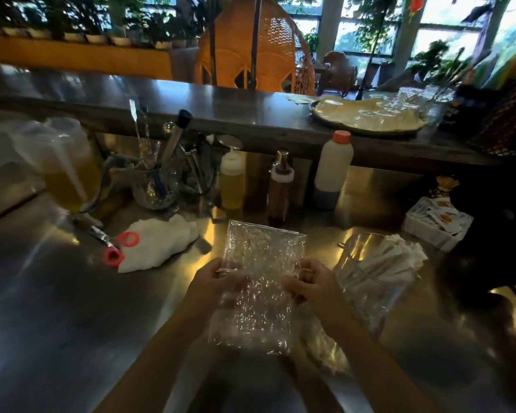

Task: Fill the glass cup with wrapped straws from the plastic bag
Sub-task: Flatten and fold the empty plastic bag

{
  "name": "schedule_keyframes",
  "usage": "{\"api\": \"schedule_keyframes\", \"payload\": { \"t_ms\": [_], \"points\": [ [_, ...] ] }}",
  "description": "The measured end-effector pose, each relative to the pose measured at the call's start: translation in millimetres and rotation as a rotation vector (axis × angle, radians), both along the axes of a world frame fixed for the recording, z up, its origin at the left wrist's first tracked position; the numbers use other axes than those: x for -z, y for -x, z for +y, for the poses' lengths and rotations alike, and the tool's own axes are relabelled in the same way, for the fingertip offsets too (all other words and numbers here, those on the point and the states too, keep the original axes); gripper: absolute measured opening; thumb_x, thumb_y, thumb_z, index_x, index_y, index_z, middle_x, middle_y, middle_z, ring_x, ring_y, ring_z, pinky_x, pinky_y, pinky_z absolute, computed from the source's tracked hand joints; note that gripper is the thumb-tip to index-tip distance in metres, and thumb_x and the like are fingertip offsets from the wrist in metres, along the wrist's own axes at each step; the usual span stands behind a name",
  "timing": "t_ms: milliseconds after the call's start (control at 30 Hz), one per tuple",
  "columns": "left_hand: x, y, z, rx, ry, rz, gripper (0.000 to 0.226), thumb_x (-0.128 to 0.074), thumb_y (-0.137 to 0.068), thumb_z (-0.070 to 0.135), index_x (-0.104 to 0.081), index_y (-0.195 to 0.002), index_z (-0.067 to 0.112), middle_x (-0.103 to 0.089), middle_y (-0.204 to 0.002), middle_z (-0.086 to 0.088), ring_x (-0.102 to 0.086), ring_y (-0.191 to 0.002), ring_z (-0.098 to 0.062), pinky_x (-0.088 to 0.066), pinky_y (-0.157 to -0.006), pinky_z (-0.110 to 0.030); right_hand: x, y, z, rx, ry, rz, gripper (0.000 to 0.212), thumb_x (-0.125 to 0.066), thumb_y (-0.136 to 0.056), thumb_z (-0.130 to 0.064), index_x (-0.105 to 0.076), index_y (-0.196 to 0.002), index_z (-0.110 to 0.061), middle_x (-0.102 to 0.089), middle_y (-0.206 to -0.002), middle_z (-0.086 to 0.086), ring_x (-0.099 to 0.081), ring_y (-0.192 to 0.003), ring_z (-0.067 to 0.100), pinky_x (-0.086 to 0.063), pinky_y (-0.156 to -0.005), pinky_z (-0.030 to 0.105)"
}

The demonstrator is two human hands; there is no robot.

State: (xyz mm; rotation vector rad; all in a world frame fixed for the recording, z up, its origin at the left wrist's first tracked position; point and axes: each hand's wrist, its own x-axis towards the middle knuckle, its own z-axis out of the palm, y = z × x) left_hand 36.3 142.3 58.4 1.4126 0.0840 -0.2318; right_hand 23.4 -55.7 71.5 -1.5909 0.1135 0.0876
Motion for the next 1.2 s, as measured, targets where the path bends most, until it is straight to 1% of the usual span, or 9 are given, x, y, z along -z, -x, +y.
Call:
{"api": "schedule_keyframes", "payload": {
  "t_ms": [167,300,367,467,567,667,767,900,1200],
  "points": [
    [17,-25,18,-0.131,-0.096,0.055,0.029,-0.065,-0.081,0.004,-0.050,-0.104,0.014,-0.062,-0.085,-0.012,-0.061,-0.064,-0.023,-0.054,-0.060,-0.037,14,-23,29,0.068,-0.033,0.069,0.041,-0.067,-0.077,0.001,-0.047,-0.112,-0.001,-0.063,-0.092,0.016,-0.060,-0.066,0.019,-0.049,-0.047,0.018],
    [33,-48,29,-0.229,-0.246,-0.001,0.033,-0.061,-0.082,-0.002,-0.041,-0.105,0.012,-0.056,-0.088,-0.013,-0.056,-0.062,-0.024,-0.050,-0.059,-0.037,34,-47,44,0.102,0.022,0.074,0.045,-0.065,-0.081,-0.005,-0.043,-0.119,-0.006,-0.062,-0.106,0.018,-0.062,-0.084,0.028,-0.053,-0.063,0.029],
    [41,-60,30,-0.228,-0.401,-0.033,0.031,-0.061,-0.081,0.002,-0.044,-0.105,0.012,-0.057,-0.092,-0.016,-0.056,-0.067,-0.030,-0.049,-0.064,-0.043,47,-57,50,0.138,0.055,0.059,0.046,-0.065,-0.081,-0.003,-0.041,-0.119,-0.007,-0.064,-0.098,0.015,-0.062,-0.076,0.023,-0.051,-0.057,0.027],
    [53,-71,27,-0.136,-0.720,-0.130,0.028,-0.062,-0.082,0.011,-0.051,-0.107,0.012,-0.057,-0.096,-0.004,-0.059,-0.078,-0.020,-0.045,-0.062,-0.026,67,-71,51,0.182,0.159,0.038,0.050,-0.063,-0.083,-0.005,-0.034,-0.123,-0.013,-0.061,-0.081,0.000,-0.059,-0.062,0.008,-0.045,-0.044,0.013],
    [65,-74,21,-0.056,-0.787,-0.191,0.029,-0.058,-0.084,0.012,-0.051,-0.112,0.012,-0.052,-0.107,-0.001,-0.055,-0.087,-0.014,-0.043,-0.068,-0.019,83,-79,48,0.203,0.304,0.008,0.054,-0.059,-0.085,-0.006,-0.026,-0.126,-0.017,-0.055,-0.069,-0.003,-0.054,-0.049,0.001,-0.038,-0.038,0.009],
    [72,-74,17,-0.013,-0.890,-0.242,0.025,-0.054,-0.086,0.012,-0.052,-0.110,0.013,-0.052,-0.117,-0.006,-0.055,-0.094,-0.021,-0.045,-0.080,-0.033,91,-82,46,0.187,0.401,-0.044,0.051,-0.054,-0.087,-0.005,-0.028,-0.128,-0.021,-0.061,-0.083,0.001,-0.061,-0.068,0.013,-0.048,-0.052,0.014],
    [78,-73,16,0.061,-1.074,-0.407,0.018,-0.048,-0.090,0.016,-0.055,-0.105,0.009,-0.056,-0.113,-0.009,-0.055,-0.100,-0.024,-0.041,-0.081,-0.033,96,-82,45,0.118,0.701,-0.086,0.034,-0.053,-0.088,-0.012,-0.045,-0.121,-0.014,-0.055,-0.111,0.015,-0.058,-0.094,0.030,-0.051,-0.079,0.040],
    [77,-71,17,0.122,-1.241,-0.503,0.020,-0.044,-0.092,0.022,-0.057,-0.096,0.007,-0.061,-0.104,-0.011,-0.055,-0.095,-0.027,-0.039,-0.079,-0.036,99,-82,42,0.107,1.048,-0.101,0.023,-0.051,-0.089,-0.023,-0.061,-0.101,-0.006,-0.055,-0.108,0.018,-0.057,-0.088,0.034,-0.044,-0.078,0.039],
    [61,-82,19,0.300,-1.399,-0.469,0.028,-0.045,-0.089,0.030,-0.061,-0.102,0.012,-0.064,-0.107,-0.008,-0.058,-0.095,-0.025,-0.044,-0.079,-0.037,84,-93,32,-0.025,1.238,-0.102,0.027,-0.045,-0.090,-0.026,-0.066,-0.095,-0.011,-0.056,-0.110,0.010,-0.052,-0.098,0.026,-0.038,-0.087,0.038]
  ]
}}
